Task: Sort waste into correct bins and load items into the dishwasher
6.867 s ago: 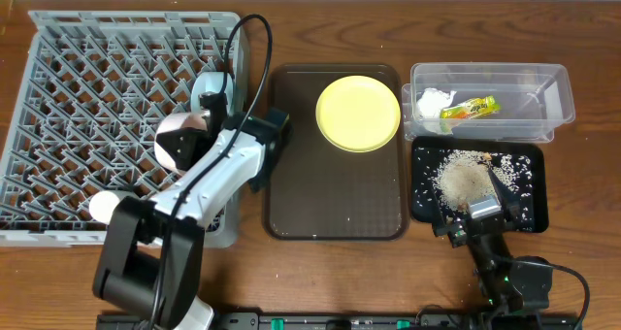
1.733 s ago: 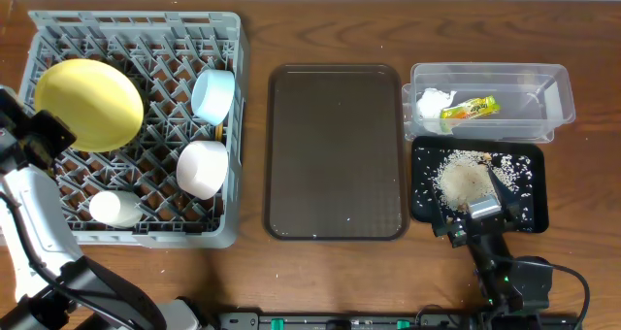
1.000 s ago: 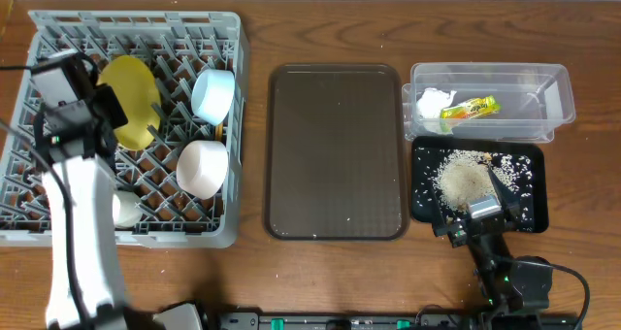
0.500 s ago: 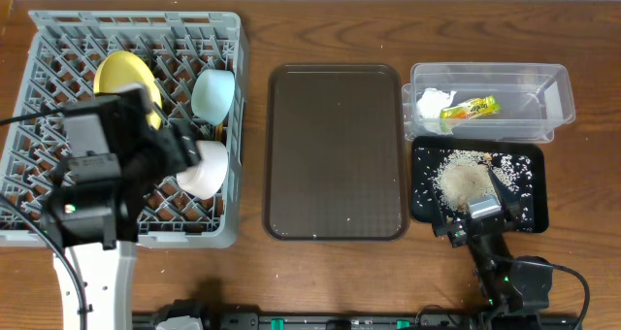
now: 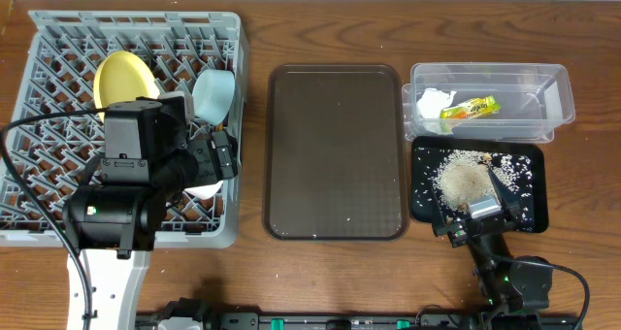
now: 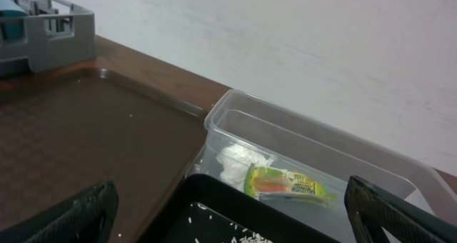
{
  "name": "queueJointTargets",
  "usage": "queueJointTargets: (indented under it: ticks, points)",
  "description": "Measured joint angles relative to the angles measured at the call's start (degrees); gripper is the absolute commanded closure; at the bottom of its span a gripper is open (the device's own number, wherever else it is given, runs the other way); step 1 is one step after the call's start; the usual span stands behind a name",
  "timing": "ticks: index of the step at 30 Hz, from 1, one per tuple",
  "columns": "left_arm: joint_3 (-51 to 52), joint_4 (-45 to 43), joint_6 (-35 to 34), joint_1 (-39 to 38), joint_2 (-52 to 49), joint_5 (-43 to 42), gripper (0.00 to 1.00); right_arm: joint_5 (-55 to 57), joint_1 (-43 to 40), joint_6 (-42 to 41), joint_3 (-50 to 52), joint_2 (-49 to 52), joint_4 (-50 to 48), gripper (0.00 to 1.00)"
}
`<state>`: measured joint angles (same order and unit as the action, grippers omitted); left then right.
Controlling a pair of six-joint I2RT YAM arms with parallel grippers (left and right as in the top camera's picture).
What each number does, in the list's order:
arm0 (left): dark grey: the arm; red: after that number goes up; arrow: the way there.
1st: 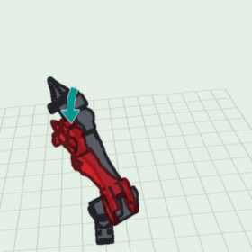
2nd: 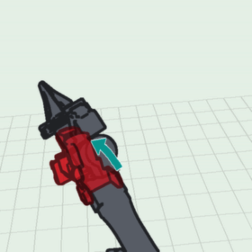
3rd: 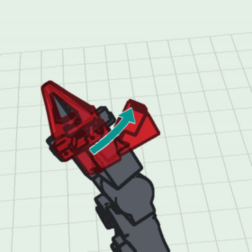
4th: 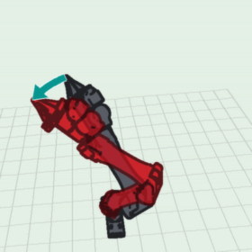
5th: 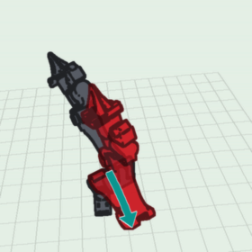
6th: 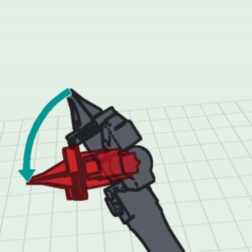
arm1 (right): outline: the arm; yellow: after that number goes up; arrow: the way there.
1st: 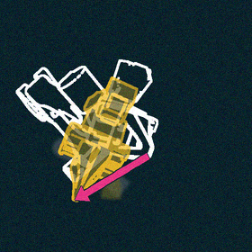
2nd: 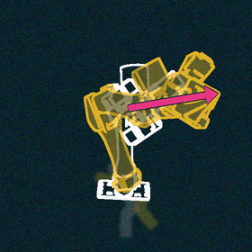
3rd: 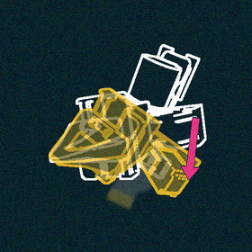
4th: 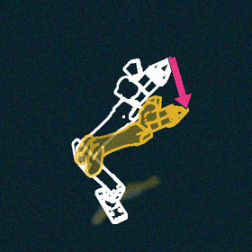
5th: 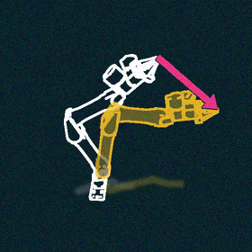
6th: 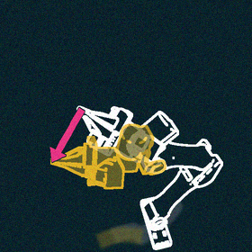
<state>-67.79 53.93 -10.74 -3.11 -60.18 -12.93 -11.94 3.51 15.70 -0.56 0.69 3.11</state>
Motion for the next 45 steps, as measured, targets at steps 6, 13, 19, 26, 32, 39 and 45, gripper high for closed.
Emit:
queueJointTargets:
  ticks: [6, 13, 19, 26, 32, 39, 45]
  points:
    - [3.7, -14.0, 0.1, -0.7, 3.8, 1.1, 0.06, 0.0, 0.0, 0.0, 0.0, 0.0, 0.0, 0.01]
    - [21.3, -32.1, 4.1, -1.7, 24.0, 1.3, 0.05, 0.0, 0.0, 0.0, 0.0, 0.0, 0.0, 0.01]
    - [33.6, -32.8, 6.2, -1.7, 38.3, 1.3, 0.05, 0.0, 0.0, 0.0, 0.0, 0.0, 0.0, 0.01]
    - [44.8, -38.0, 7.9, -1.8, 53.1, 2.6, 0.05, 0.0, 0.0, 0.0, 0.0, 0.0, 0.0, 0.01]
    - [53.3, -42.7, 8.0, -1.8, 59.5, 2.8, 0.05, 0.0, 0.0, 0.0, 0.0, 0.0, 0.0, 0.01]
    - [62.2, -50.2, 8.0, -1.8, 59.6, 2.8, 0.05, 0.0, 0.0, 0.0, 0.0, 0.0, 0.0, 0.01]
    - [66.9, -54.0, 8.0, -1.8, 59.5, 3.0, 0.05, 0.0, 0.0, 0.0, 0.0, 0.0, 0.0, 0.01]
